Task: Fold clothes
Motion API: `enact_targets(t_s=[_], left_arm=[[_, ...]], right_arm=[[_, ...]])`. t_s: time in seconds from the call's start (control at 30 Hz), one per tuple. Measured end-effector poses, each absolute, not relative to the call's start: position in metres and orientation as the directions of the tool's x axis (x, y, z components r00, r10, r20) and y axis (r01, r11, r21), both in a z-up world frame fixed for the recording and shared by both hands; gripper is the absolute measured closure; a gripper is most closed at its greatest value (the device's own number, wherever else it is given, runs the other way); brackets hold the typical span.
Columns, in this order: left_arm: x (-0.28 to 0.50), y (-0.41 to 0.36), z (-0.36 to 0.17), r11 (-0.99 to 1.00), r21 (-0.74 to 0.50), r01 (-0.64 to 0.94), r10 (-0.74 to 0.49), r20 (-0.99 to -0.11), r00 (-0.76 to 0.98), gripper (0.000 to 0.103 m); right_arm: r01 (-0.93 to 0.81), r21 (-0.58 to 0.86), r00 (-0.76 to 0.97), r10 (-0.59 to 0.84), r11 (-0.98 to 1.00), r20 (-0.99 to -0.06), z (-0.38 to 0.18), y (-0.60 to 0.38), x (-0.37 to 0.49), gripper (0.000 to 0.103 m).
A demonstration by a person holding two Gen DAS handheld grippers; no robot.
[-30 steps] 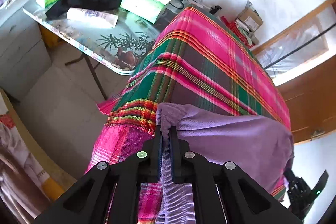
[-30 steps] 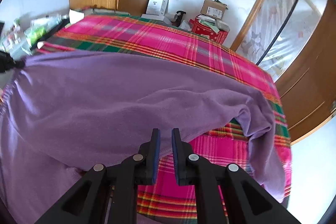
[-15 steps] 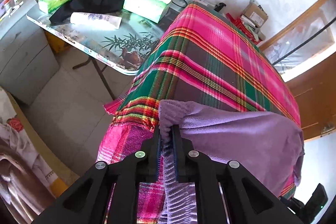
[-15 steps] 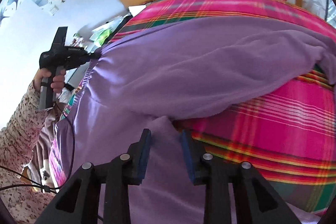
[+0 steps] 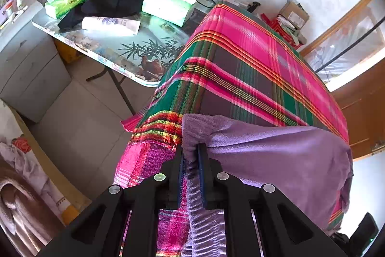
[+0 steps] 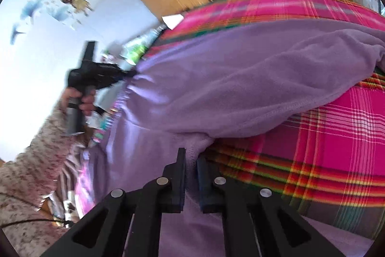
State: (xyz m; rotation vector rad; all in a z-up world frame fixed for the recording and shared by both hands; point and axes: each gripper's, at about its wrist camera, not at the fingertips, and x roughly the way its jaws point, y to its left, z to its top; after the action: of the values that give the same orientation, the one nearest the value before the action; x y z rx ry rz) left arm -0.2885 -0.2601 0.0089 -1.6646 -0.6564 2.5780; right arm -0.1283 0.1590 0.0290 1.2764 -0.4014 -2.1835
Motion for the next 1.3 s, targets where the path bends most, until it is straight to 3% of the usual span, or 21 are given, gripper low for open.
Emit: enact_targets(t_s=[0.17, 0.4, 0.53, 0.67, 0.83, 0.97, 1.3], left_arm=[[-0.288, -0.259, 0.01, -0.912, -0.342, 0.227, 0.218, -0.872, -0.438, 0.091], [-0.288, -0.257, 0.01, -0.913, -0.331, 0.237, 0.204, -0.876, -0.436, 0.091], [-0.286, -0.254, 0.015, -0.916, -0.297, 0.27, 0.165, -0.892, -0.421, 0.082], [-0.275, -0.245, 0.031, -0.943, -0.206, 0.263, 0.07, -0.891, -0.449, 0.082], [-0.26, -0.233, 0.059, -0.959, -0.14, 0.247, -0.009, -0.855, -0.518, 0.082], [-0.244, -0.201, 0.085, -0.983, -0.07, 0.17, -0.041, -0.819, -0.572, 0.081], [-0.219, -0.059, 0.103, -0.97, -0.063, -0.237, 0.186, -0.819, -0.543, 0.08]], right_arm=[[0.387, 0.549, -0.37, -0.67, -0.741, -0.644, 0.034, 0.159, -0.114, 0.095], [0.406, 0.535, -0.324, -0.664, -0.741, -0.674, 0.022, 0.146, -0.108, 0.09], [0.394, 0.52, -0.34, -0.646, -0.758, -0.684, 0.02, 0.146, -0.108, 0.086], [0.363, 0.501, -0.399, -0.618, -0.785, -0.678, 0.026, 0.164, -0.102, 0.076], [0.291, 0.489, -0.494, -0.567, -0.822, -0.659, 0.033, 0.199, -0.096, 0.075], [0.203, 0.449, -0.564, -0.479, -0.87, -0.672, 0.037, 0.23, -0.092, 0.073], [-0.078, 0.362, -0.662, -0.223, -0.929, -0.715, 0.038, 0.314, -0.072, 0.069]])
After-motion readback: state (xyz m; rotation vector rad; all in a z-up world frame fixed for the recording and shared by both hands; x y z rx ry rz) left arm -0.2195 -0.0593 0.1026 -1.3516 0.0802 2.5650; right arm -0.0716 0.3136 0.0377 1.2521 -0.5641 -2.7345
